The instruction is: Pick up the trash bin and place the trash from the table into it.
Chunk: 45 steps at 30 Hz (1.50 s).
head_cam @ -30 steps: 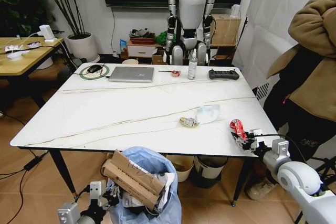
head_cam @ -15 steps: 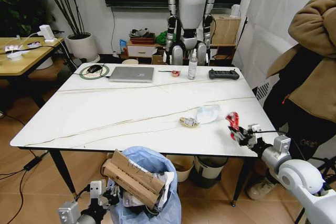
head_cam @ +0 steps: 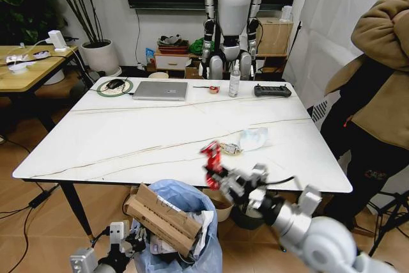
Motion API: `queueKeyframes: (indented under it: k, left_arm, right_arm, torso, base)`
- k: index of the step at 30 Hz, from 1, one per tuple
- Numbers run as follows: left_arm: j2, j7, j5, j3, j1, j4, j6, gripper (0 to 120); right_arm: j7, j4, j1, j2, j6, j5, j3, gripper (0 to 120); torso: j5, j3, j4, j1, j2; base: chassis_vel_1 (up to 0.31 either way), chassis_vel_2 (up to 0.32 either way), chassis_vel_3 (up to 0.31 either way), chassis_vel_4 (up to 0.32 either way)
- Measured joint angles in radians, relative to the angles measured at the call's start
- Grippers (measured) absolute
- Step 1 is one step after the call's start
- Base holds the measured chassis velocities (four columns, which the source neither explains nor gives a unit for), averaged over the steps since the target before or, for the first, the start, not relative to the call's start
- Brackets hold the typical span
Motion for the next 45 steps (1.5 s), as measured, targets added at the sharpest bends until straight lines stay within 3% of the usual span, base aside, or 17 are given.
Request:
queueKeyframes:
  k: [4, 16, 34, 39, 45]
  left_arm:
    - [-0.008, 0.002, 0.008, 0.006, -0.002, 0.0, 0.0, 0]
    - [-0.023, 0.004, 0.021, 0.009, -0.002, 0.001, 0.0, 0]
    - [-0.023, -0.001, 0.012, 0.006, -0.004, -0.009, 0.002, 0]
    - [-0.02, -0.002, 0.009, 0.006, -0.007, -0.008, 0.003, 0]
    - [-0.018, -0.005, 0.002, 0.008, -0.015, -0.006, 0.006, 0]
  right_arm:
    - [-0.031, -0.046, 0.018, 0.03, 0.028, -0.027, -0.079, 17]
    - [-0.047, -0.101, 0.069, 0.062, 0.044, -0.052, -0.133, 17]
    - [-0.057, -0.15, 0.041, 0.075, 0.084, -0.166, -0.08, 17]
    - [-0.041, -0.122, 0.029, 0.063, 0.103, -0.301, -0.035, 17]
    - [-0.057, -0.101, 0.012, 0.046, 0.115, -0.352, -0.047, 17]
  torso:
    - [0.0001, 0.0, -0.0001, 0.0, 0.0]
    - [0.0002, 0.0, 0.0, 0.0, 0.0]
    - [0.0002, 0.0, -0.0001, 0.0, 0.0]
    - [0.0002, 0.0, -0.0001, 0.0, 0.0]
    - [0.0002, 0.0, -0.0002, 0.0, 0.0]
  base:
    - [0.0, 0.0, 0.0, 0.0]
    - [0.0, 0.0, 0.0, 0.0]
    - [0.0, 0.0, 0.0, 0.0]
    - [0.0, 0.0, 0.0, 0.0]
    - [0.0, 0.0, 0.0, 0.0]
